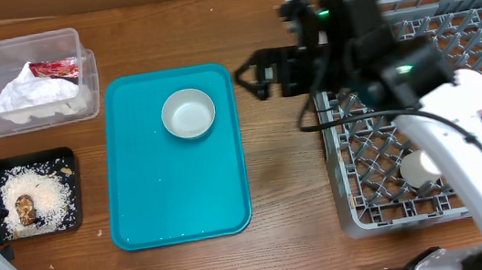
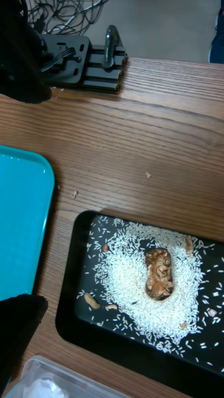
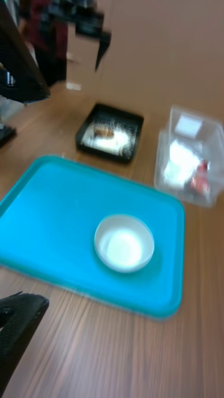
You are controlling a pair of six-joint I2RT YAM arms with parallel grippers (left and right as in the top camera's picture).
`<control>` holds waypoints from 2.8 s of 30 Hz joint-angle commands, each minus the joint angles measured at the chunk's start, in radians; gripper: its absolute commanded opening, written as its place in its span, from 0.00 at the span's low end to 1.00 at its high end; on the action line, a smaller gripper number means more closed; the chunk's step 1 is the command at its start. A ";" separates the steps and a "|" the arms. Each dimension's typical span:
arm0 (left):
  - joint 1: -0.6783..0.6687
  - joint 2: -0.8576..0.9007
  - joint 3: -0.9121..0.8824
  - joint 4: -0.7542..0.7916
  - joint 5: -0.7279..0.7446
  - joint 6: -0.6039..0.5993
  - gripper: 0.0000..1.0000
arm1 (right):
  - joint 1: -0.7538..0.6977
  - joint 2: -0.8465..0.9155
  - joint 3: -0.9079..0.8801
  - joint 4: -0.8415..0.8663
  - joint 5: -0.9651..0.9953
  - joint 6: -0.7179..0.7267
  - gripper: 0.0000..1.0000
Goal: Sort waste into correct bins and load items into the dishwasher
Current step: 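Move the right gripper back to the white bowl on the tray, then grasp the white bowl rim with the right gripper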
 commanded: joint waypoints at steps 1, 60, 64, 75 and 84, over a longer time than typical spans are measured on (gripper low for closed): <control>0.003 0.003 -0.004 -0.002 -0.004 -0.018 1.00 | 0.106 0.097 -0.035 0.100 0.097 0.164 1.00; 0.003 0.003 -0.004 -0.002 -0.004 -0.018 1.00 | 0.352 0.383 0.100 -0.006 0.182 0.026 0.91; 0.003 0.003 -0.004 -0.002 -0.004 -0.018 1.00 | 0.407 0.406 0.095 0.064 0.348 0.006 1.00; 0.003 0.003 -0.004 -0.002 -0.004 -0.018 1.00 | 0.515 0.594 0.095 0.117 0.581 0.032 0.82; 0.003 0.003 -0.004 -0.002 -0.004 -0.018 1.00 | 0.581 0.616 0.095 0.113 0.681 0.032 0.54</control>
